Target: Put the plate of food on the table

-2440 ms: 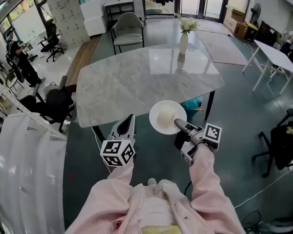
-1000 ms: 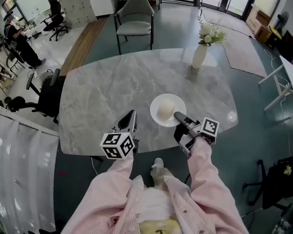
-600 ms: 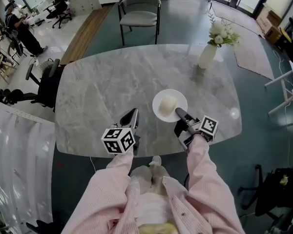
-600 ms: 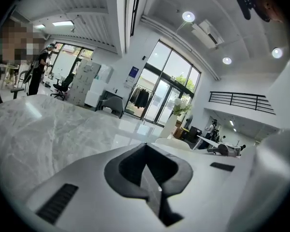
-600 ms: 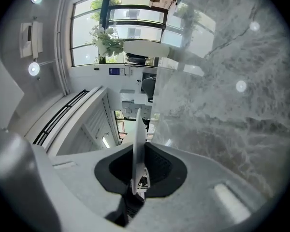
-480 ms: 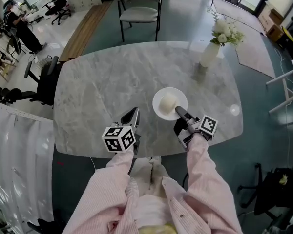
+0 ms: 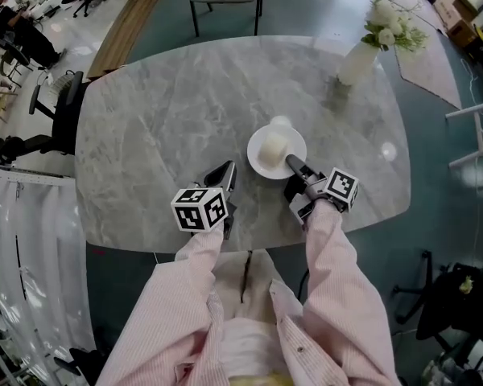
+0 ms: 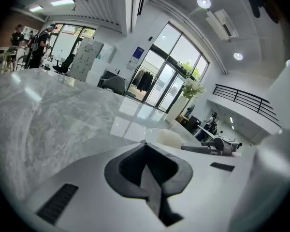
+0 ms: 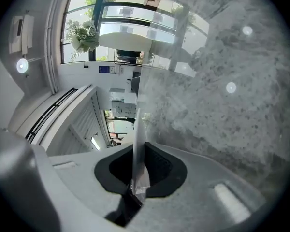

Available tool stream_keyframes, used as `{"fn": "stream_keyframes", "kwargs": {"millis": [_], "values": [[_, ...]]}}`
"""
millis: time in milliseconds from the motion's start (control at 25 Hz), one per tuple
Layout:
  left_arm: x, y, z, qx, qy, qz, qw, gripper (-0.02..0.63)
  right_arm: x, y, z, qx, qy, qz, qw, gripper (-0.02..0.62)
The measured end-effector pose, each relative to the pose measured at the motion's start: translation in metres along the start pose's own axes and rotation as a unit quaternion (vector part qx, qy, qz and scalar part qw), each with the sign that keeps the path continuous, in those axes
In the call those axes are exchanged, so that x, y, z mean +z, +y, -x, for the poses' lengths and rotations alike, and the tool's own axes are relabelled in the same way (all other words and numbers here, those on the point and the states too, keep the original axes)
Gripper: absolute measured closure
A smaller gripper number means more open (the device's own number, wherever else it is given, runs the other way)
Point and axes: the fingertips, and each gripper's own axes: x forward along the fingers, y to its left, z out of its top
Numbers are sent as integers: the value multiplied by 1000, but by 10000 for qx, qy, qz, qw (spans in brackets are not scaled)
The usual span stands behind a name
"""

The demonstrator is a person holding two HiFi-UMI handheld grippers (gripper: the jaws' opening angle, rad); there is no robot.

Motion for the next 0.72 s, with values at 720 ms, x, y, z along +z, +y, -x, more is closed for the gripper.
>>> {"fn": "stream_keyframes", "kwargs": {"millis": [720], "values": [[-18, -2, -23, -21, 292, 141, 9995, 609, -2, -19, -10, -670, 194, 62, 9975, 569]]}}
